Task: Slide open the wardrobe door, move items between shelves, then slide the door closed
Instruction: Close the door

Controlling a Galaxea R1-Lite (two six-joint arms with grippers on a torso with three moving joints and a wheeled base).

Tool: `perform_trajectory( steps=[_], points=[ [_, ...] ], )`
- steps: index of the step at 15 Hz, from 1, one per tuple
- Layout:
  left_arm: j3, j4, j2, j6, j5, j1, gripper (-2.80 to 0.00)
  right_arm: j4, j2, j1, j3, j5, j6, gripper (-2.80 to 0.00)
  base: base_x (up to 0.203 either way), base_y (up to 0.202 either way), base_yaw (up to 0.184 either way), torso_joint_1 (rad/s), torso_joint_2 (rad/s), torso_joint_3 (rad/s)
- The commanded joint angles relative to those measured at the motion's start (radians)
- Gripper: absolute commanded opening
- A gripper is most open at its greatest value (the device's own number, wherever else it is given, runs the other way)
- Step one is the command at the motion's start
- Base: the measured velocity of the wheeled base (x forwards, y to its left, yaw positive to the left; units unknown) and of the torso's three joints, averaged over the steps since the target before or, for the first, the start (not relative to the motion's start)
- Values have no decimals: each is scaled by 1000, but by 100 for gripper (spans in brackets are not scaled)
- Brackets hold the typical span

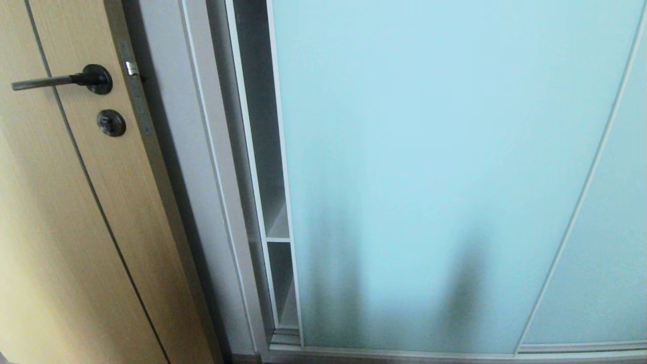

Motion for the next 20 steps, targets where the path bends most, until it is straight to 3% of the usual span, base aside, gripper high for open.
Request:
perform_trajectory(
  steps=[1, 4, 7, 11, 14, 17, 20],
  points=[
    [-16, 0, -1, 6, 7, 0, -280, -1, 0, 1, 0, 0, 0, -280, 0, 0, 0, 0, 0, 0],
    [-248, 60, 84, 7, 16, 1, -280, -1, 0, 1, 2, 0, 0, -280, 0, 0, 0, 0, 0, 0],
    [-535, 106, 387, -32, -9, -6, -280, -1, 0, 0, 1, 0, 0, -280, 0, 0, 0, 0, 0, 0],
    [-1100, 136, 895, -86, -115, -11, -280, -1, 0, 0, 0, 0, 0, -280, 0, 0, 0, 0, 0, 0],
    [-1491, 220, 1251, -100, -262, -22, -280, -1, 0, 0, 1, 0, 0, -280, 0, 0, 0, 0, 0, 0],
    [-1712, 292, 1540, -103, -371, -33, -280, -1, 0, 1, 2, 0, 0, -280, 0, 0, 0, 0, 0, 0],
    [-1850, 310, 1766, -111, -416, -48, -280, -1, 0, 1, 0, 0, 0, -280, 0, 0, 0, 0, 0, 0]
  ],
)
